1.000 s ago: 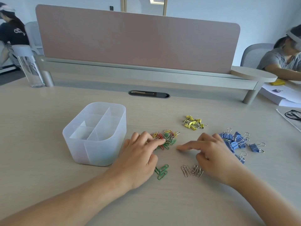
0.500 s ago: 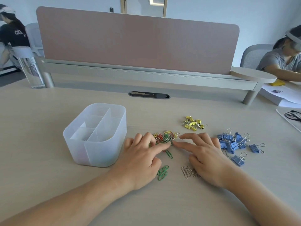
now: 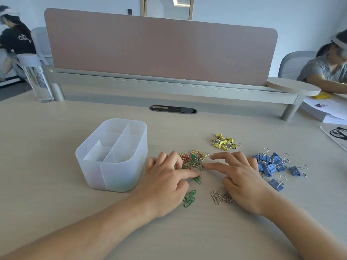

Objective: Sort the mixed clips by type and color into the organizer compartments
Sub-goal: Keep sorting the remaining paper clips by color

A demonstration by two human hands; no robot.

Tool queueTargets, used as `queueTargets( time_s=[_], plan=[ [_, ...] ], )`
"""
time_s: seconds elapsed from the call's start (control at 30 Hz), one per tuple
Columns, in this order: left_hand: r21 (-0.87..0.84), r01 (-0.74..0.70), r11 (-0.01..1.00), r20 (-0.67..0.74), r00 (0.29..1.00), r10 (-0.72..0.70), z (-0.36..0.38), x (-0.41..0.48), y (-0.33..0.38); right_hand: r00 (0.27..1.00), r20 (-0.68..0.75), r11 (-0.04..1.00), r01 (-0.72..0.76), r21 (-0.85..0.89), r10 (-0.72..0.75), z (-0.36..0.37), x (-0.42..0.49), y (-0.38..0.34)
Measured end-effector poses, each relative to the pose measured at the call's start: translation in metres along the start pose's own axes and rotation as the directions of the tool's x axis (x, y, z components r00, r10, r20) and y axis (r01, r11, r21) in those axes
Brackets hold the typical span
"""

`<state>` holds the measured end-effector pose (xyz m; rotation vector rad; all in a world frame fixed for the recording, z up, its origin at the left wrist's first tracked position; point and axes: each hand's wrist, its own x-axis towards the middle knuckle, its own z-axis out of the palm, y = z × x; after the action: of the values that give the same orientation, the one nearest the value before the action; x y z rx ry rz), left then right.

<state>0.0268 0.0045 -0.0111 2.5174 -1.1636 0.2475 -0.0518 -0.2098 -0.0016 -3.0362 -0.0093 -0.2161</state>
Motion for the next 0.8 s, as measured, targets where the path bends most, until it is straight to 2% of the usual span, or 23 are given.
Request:
queueTargets(
  time_s=[0.23,0.33,0.43,0.5,0.6,0.8],
  plan=[
    [-0.076,-0.069,0.995,-0.032,0.997,0.067,-0.003,-0.0012,-0.0015,0.999,-0.04,0.999,0.03,0.017,-0.029,-0.0002,-0.0035,0.0046],
    [-0.128,-0.063,0.99,-0.081,0.995,0.052,-0.0022,-0.0008,-0.0043,0.993,-0.112,0.997,0.047,0.055,-0.041,0.0007,-0.0025,0.0046],
    [-0.062,-0.052,0.997,-0.057,0.997,0.048,-0.0025,0.0002,-0.0036,0.976,-0.206,0.993,0.084,0.08,-0.066,0.0037,-0.0018,0.0046],
    [0.013,-0.059,0.998,-0.001,0.998,0.059,0.0001,0.0008,-0.002,0.975,-0.215,0.989,0.089,0.121,-0.062,0.0049,0.0001,0.0028],
    [0.101,-0.077,0.992,0.009,0.997,0.077,0.0034,0.0004,-0.0005,0.979,-0.199,0.985,0.082,0.154,-0.05,0.0058,0.0027,0.0003],
    [0.083,-0.032,0.996,0.021,0.999,0.031,0.0013,0.0006,-0.0002,0.978,-0.206,0.978,0.084,0.191,-0.044,0.0001,-0.0015,-0.0003]
  ],
)
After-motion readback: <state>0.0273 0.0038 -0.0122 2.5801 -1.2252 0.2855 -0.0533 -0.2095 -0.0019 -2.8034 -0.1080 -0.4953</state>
